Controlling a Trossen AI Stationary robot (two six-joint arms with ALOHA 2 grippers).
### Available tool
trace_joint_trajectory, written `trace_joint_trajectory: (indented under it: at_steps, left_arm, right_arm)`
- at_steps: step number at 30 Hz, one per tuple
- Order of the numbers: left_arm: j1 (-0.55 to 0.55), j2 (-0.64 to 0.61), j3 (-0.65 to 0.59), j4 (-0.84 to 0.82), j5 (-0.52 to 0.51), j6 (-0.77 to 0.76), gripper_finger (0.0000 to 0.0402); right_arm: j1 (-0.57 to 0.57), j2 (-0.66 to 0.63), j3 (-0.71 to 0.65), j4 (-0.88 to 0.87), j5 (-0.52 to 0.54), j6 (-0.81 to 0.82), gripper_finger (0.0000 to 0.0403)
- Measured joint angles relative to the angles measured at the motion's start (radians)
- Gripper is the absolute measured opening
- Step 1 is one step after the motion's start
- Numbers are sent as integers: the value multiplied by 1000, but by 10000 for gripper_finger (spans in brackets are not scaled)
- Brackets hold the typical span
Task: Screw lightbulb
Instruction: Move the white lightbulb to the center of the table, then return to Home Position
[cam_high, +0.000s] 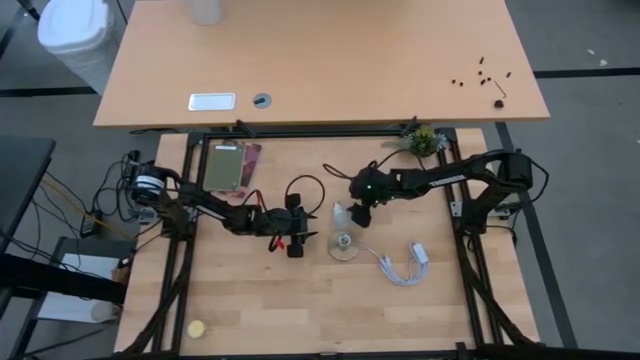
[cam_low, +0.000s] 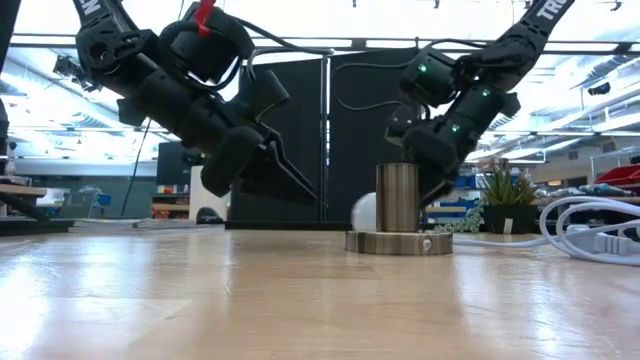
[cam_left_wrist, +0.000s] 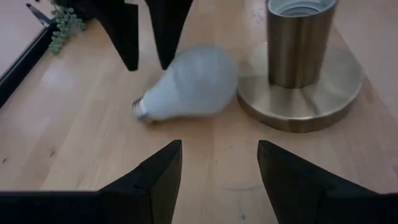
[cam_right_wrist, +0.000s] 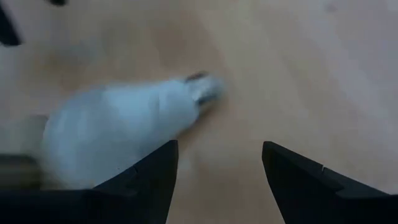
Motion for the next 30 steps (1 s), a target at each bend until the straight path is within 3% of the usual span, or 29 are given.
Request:
trace_joint_trajectory:
  at_steps: [5,11,25,30]
  left_arm:
    - [-3,0,0,-2,-7,13,214]
    - [-3,0,0,-5,-10,4,214]
    - [4,-1,0,-57,-13,-15,214]
    - [-24,-35,0,-69,-26,-68,214]
  right_arm:
    - [26,27,0,59,-52,-7,242]
    - [15,7,-1,23,125,9,238]
    - [27,12,0,85,81,18,235]
    - [58,-74,-1,79,9,50,235]
